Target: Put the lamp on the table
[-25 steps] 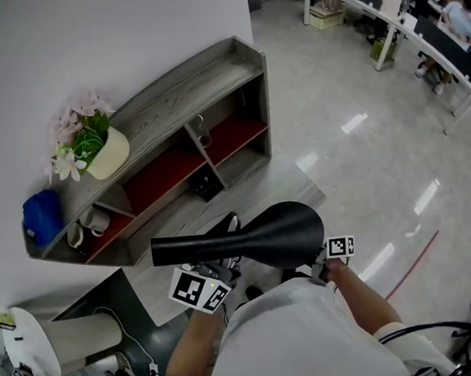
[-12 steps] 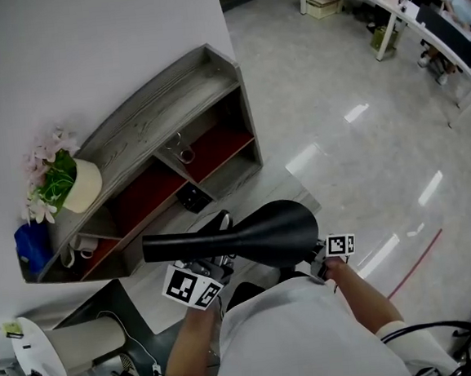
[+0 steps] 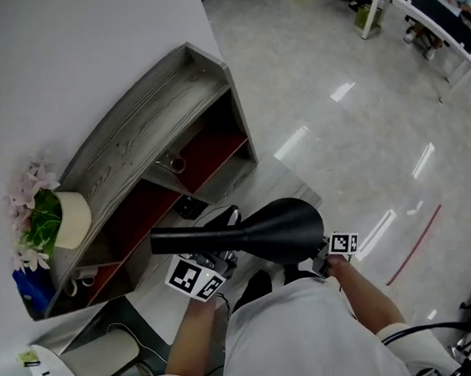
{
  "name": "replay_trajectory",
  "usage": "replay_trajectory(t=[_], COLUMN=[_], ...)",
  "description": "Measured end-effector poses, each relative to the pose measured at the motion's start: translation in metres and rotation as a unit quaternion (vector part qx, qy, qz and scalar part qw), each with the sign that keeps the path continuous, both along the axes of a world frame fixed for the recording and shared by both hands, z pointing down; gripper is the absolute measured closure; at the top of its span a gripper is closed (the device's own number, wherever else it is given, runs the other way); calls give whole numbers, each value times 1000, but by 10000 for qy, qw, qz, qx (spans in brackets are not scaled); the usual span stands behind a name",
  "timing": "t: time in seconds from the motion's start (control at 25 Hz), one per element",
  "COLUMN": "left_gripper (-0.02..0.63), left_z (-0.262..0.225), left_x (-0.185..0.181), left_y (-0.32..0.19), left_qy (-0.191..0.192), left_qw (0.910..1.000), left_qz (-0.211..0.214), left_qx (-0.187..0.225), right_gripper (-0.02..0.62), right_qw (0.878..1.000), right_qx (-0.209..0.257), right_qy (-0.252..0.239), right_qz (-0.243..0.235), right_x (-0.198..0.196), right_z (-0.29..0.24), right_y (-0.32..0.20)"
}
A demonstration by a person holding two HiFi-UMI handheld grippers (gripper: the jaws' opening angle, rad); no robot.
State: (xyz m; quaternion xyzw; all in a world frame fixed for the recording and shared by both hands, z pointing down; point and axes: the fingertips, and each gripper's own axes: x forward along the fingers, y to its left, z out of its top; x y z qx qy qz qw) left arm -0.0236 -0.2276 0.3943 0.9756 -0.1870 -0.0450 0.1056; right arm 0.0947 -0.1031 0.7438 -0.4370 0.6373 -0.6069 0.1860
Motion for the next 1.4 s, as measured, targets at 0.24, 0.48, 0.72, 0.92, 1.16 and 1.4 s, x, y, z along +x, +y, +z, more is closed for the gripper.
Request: replay_trajectory(t=[0.24,0.48,0.72,0.92,1.16,1.4], left_gripper=[598,598,598,598,598,598], left_z=[19,42,61,72,79,86], left_x=[13,28,47,58,70,73], left_y=[-18,-36,-49,-52,-73,-92], left_qy=[-94,-171,-207,-155,-117,-95], left_qw=[9984,9944,9898,9829,9815,9809], left_qz=[546,984,1337,1718,1784,1823], left_qx=[-146,-336,-436,-644,-688,-678], right_gripper=[577,577,575,575,575,575], right_qw=[9986,9952,9918,9862,9822,9790], right_qx=[-152,-256,-326,-395,-356,-387], right_qy=[47,66,64,15,-119,-184], right_qz=[498,947,1231,1607,1841,1991], right_x=[5,10,17,15,9,5], right_z=[14,26,43,55,66,77], right_y=[-2,4,-1,-1,-17,-33])
